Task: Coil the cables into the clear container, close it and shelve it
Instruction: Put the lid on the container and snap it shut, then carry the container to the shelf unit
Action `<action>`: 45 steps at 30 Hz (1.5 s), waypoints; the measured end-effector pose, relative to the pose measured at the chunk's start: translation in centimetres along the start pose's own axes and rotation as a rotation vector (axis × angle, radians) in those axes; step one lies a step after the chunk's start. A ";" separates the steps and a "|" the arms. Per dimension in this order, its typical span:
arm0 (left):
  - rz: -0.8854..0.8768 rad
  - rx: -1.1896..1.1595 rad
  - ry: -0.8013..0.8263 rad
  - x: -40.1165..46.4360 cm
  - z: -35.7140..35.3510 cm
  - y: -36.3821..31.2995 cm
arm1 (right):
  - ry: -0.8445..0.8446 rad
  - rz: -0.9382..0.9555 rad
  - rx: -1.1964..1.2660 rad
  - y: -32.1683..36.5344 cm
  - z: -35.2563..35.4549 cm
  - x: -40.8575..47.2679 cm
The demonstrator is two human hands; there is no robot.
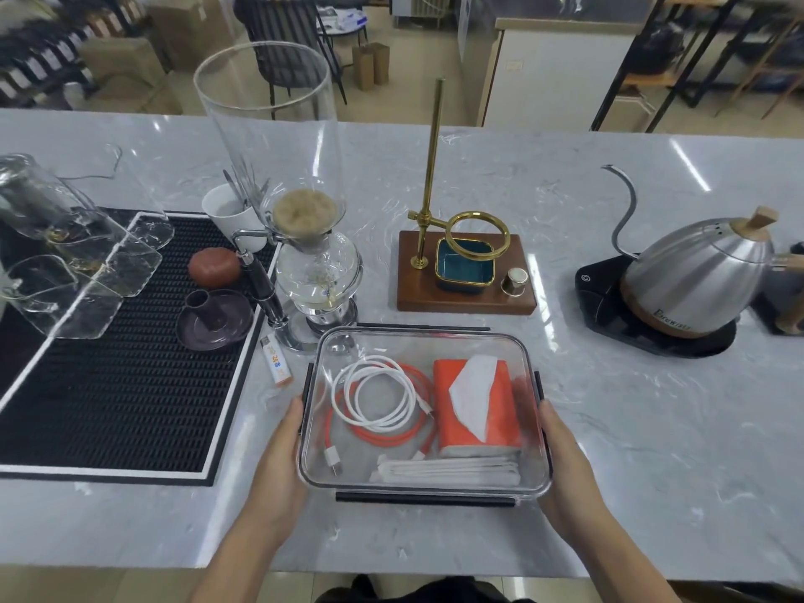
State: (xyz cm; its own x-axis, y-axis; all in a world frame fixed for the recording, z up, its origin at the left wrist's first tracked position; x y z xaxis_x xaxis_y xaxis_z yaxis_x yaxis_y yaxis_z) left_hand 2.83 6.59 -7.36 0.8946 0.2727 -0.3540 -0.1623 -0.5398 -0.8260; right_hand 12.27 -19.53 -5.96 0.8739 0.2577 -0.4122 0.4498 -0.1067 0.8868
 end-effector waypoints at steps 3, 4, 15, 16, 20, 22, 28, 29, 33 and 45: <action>0.033 -0.022 0.008 -0.2 -0.7 0.2 | -0.003 -0.052 0.082 -0.3 -0.5 -0.1; 0.034 -0.041 -0.009 -0.2 -0.7 0.3 | -0.009 -0.066 0.105 -0.2 -0.5 -0.1; 0.010 -0.136 -0.159 -3.2 -0.9 0.9 | 0.083 -0.087 0.176 1.2 -0.6 -0.6; -0.001 -0.133 -0.169 -3.8 -0.8 1.1 | 0.088 -0.098 0.170 1.3 -0.6 -0.5; -0.008 -0.205 -0.239 -6.8 -0.8 1.5 | 0.190 -0.144 0.122 1.8 -1.7 -0.2; -0.043 -0.231 -0.290 -8.2 -1.0 1.5 | 0.251 -0.150 0.121 2.2 -2.3 -0.3; -0.136 -0.306 -0.506 -13.3 0.0 2.3 | 0.448 -0.220 0.084 2.2 -5.4 -1.2; -0.156 -0.323 -0.530 -14.2 0.4 2.3 | 0.475 -0.229 0.073 2.2 -6.2 -1.5; -0.239 -0.332 -0.633 -17.8 2.4 1.8 | 0.577 -0.233 0.016 1.0 -10.0 -2.4; -0.525 -0.455 -0.911 -31.9 15.8 -2.3 | 0.919 -0.256 -0.136 -6.1 -29.2 -10.5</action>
State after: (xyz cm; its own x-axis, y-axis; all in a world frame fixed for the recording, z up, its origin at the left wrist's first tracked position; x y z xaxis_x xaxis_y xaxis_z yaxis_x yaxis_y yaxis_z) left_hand -31.92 11.75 -1.13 0.1430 0.9251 -0.3519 0.4742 -0.3761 -0.7961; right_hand -5.04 6.47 -0.94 0.2407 0.9154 -0.3228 0.5307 0.1544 0.8334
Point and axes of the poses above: each hand's wrist, its own x-axis towards the middle knuckle, its own z-axis out of the back of the hand, y = z × x, the point moved 5 cm from there along x, towards the middle knuckle, and after that the axes turned 1 degree about -z, right-handed, at the moved point
